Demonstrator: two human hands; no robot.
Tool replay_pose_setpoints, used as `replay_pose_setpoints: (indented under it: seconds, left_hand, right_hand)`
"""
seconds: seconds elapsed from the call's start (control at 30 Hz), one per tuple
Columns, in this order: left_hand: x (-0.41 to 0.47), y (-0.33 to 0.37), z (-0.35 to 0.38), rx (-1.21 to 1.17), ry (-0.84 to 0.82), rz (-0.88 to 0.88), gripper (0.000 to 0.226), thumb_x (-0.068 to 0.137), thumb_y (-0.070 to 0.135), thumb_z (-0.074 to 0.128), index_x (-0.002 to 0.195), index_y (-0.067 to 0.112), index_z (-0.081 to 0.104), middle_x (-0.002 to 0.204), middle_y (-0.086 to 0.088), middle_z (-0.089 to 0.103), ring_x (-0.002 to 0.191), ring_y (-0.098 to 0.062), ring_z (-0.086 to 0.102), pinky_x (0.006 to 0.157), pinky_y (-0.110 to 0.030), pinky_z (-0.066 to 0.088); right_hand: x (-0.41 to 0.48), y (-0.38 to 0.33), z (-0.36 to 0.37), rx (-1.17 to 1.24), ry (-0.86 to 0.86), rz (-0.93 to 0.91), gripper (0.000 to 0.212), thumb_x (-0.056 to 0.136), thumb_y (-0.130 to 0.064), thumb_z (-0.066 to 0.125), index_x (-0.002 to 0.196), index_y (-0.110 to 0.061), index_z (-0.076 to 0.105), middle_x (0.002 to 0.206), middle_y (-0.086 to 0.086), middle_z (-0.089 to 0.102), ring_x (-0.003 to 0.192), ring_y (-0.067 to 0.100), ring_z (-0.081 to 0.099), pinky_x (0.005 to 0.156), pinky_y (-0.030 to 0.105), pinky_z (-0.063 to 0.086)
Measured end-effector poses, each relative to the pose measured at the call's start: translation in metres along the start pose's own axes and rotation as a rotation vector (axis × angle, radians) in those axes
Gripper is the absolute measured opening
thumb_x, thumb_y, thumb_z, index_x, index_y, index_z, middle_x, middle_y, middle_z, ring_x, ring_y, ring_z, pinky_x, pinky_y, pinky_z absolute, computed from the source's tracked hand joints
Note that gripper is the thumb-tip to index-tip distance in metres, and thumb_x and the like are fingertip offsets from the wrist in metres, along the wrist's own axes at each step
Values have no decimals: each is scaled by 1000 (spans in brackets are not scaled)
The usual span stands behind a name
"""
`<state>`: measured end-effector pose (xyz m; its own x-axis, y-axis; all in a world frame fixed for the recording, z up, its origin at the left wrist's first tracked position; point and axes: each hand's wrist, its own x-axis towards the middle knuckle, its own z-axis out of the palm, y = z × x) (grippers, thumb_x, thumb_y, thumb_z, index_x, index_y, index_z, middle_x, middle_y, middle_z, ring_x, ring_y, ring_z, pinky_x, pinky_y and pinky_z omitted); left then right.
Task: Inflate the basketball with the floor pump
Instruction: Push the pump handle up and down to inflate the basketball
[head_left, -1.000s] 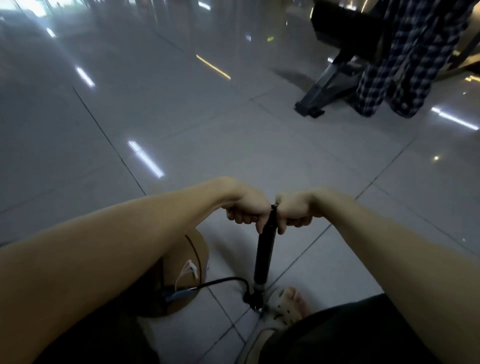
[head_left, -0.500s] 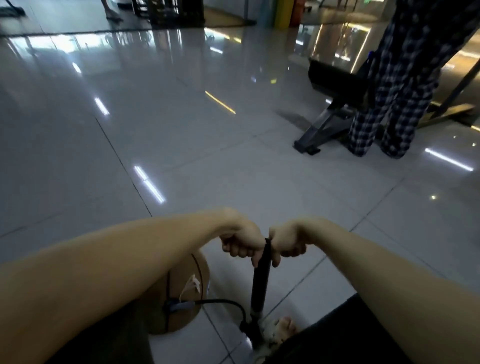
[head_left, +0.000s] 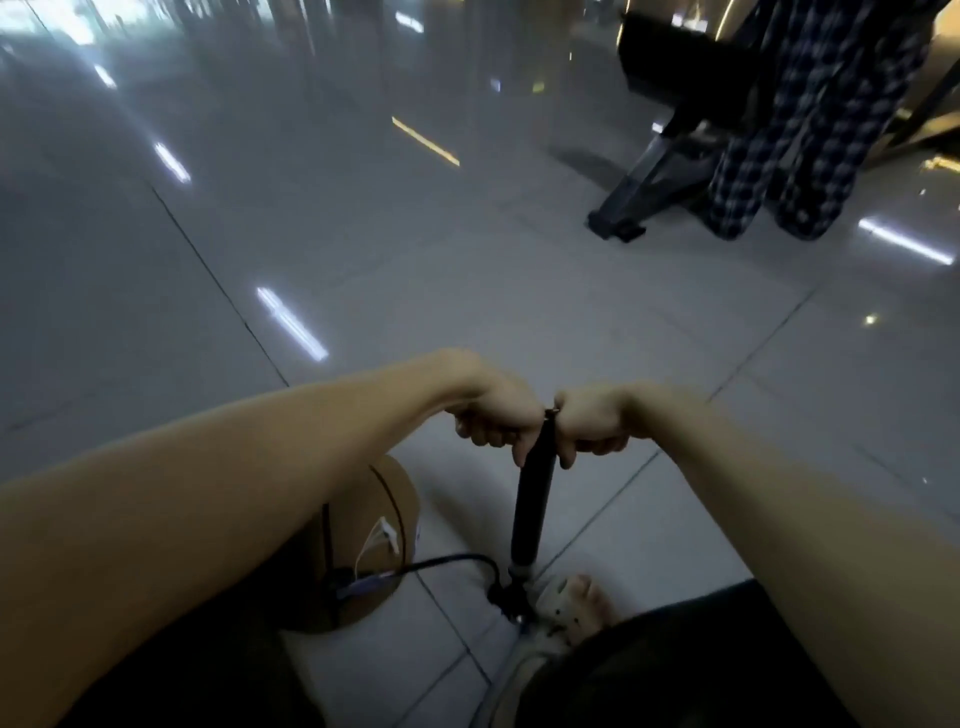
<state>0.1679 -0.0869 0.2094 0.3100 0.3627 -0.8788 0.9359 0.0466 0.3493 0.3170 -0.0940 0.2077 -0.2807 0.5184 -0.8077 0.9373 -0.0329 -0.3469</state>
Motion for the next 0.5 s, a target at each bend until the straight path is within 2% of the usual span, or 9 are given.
replay_pose_setpoints:
  seconds: [0.13, 0.3, 0.4, 0.5]
  left_hand:
    - [29, -13, 33, 23, 45, 5, 32, 80, 5, 67, 59, 15, 45, 51, -1, 36, 44, -19, 26, 50, -27, 21]
    - [28, -13, 56, 75, 149, 12, 22, 76, 8, 69, 59, 12, 55, 54, -4, 44, 44, -21, 34, 48, -28, 30]
    - [5, -10, 54, 69, 118, -17, 25, 81, 8, 67, 63, 13, 49, 56, -4, 41, 46, -20, 31, 49, -28, 27]
    - [-24, -6, 43, 60, 109, -46, 33, 85, 9, 66, 62, 16, 43, 55, -3, 36, 46, -19, 27, 49, -27, 22]
  right_hand:
    - [23, 14, 33, -71, 20, -15, 10, 72, -4, 69, 64, -8, 64, 54, 9, 48, 46, 21, 40, 48, 26, 34]
    - [29, 13, 52, -179, 33, 27, 8, 71, -13, 72, 73, -8, 67, 67, 12, 59, 60, 26, 52, 59, 32, 44]
    - [10, -3, 46, -225, -11, 41, 6, 81, -10, 69, 78, -6, 65, 59, 11, 53, 53, 25, 46, 56, 32, 41]
    - [-15, -22, 27, -237, -75, 40, 8, 87, -8, 65, 80, -5, 62, 51, 5, 40, 43, 19, 31, 48, 29, 28]
